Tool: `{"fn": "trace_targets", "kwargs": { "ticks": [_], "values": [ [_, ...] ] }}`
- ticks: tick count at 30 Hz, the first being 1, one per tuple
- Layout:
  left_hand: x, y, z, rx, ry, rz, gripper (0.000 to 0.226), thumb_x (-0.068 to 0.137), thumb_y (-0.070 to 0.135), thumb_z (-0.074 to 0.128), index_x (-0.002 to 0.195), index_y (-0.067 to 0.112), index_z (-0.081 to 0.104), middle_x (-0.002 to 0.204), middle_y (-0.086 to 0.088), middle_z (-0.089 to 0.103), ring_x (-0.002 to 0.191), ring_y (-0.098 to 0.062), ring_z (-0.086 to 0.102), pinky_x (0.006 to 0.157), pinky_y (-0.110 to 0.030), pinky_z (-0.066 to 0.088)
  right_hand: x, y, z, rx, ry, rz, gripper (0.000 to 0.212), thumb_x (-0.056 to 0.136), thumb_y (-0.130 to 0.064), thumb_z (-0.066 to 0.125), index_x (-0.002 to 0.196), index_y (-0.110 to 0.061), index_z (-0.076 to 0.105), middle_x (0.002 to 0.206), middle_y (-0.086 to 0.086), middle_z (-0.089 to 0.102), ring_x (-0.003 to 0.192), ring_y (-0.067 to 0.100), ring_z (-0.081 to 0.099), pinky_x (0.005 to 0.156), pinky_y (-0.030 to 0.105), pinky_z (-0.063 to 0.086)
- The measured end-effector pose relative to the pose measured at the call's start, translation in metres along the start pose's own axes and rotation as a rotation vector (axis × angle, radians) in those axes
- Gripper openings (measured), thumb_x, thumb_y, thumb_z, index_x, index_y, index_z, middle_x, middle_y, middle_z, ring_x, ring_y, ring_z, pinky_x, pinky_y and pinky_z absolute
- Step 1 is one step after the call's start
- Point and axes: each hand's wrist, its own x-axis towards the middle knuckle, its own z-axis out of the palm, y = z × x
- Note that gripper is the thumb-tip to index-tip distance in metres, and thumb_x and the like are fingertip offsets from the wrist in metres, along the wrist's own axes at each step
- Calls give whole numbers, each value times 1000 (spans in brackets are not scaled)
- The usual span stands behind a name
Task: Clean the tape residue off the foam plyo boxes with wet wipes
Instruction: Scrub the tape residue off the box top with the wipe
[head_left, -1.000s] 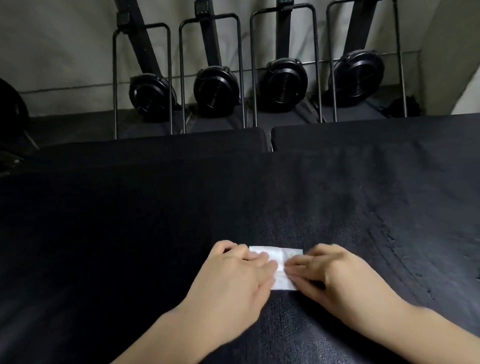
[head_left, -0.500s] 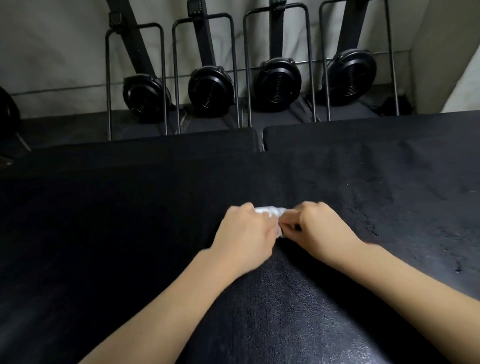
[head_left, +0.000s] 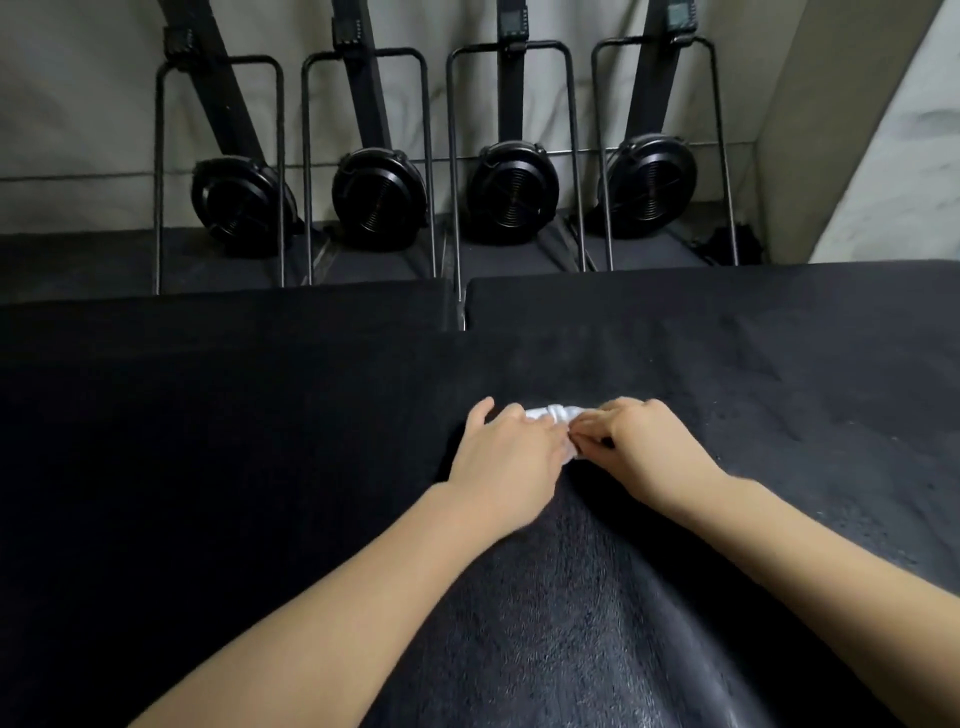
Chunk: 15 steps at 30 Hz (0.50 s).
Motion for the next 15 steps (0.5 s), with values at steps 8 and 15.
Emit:
{"fn": "trace_targets", "kwargs": {
  "ticks": [8, 15],
  "values": [
    [88, -41, -2, -75, -73, -195, 36, 106, 31, 32, 126, 23, 60, 113, 2, 61, 117, -21, 44, 117, -53, 17, 100, 26, 9, 9, -72, 115, 23, 98, -27, 55, 87, -24, 75, 79, 7, 69, 73, 29, 59, 68, 42, 53],
    [49, -23, -1, -87, 58, -118, 33, 105, 27, 36, 117, 23, 66, 87, 1, 57, 91, -22, 49, 80, -36, 35, 61, 9, -9, -27, -144, 64, 32, 96, -33, 59, 64, -34, 60, 69, 4, 60, 64, 27, 53, 64, 39, 49]
  ]
}}
